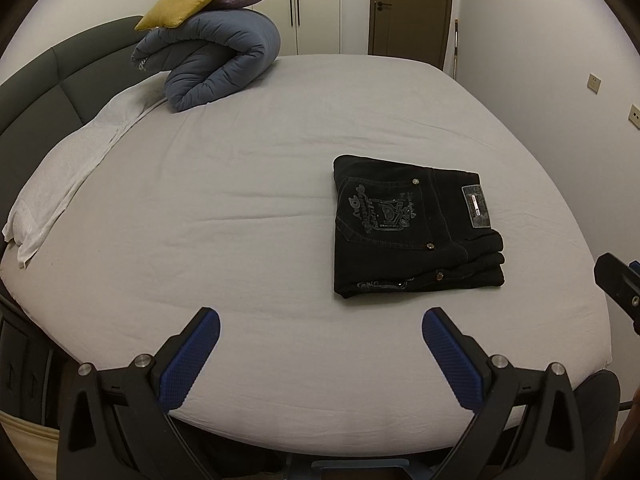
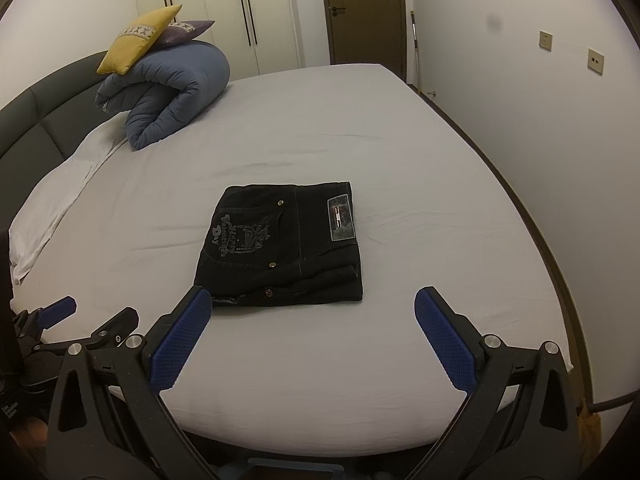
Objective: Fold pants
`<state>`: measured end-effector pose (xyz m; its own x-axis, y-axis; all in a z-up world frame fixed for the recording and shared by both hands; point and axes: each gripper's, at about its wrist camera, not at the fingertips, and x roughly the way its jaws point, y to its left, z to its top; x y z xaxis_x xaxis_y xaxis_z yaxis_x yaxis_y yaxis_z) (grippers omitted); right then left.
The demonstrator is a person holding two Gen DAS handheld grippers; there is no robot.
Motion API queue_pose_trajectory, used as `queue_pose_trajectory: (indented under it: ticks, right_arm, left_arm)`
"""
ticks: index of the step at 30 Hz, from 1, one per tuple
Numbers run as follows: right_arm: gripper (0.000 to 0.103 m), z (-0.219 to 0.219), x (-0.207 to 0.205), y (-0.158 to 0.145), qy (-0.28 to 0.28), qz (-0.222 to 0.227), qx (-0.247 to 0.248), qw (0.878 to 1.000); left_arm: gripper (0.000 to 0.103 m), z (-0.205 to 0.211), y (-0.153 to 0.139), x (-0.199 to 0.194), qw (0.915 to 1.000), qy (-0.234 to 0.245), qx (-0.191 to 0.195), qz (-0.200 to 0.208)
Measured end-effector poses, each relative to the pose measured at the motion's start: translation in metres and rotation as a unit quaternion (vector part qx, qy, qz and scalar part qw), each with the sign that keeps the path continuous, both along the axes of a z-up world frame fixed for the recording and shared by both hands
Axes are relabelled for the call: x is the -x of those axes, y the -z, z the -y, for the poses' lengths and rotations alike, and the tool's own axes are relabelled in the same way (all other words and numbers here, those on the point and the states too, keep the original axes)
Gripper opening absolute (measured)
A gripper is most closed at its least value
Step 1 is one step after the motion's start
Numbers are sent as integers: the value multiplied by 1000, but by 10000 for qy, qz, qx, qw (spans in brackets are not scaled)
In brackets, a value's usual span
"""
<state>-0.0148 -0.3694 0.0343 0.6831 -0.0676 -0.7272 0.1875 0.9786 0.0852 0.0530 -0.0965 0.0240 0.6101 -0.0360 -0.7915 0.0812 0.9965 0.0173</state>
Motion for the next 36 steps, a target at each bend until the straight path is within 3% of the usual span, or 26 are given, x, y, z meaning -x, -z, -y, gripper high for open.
queue_pose_trajectory:
  ticks: [36]
  right_arm:
    - [103,-4,-3,3,0,6,-16,10000]
  left_arm:
    - [103,2,1,2,10000,-5,6,-5]
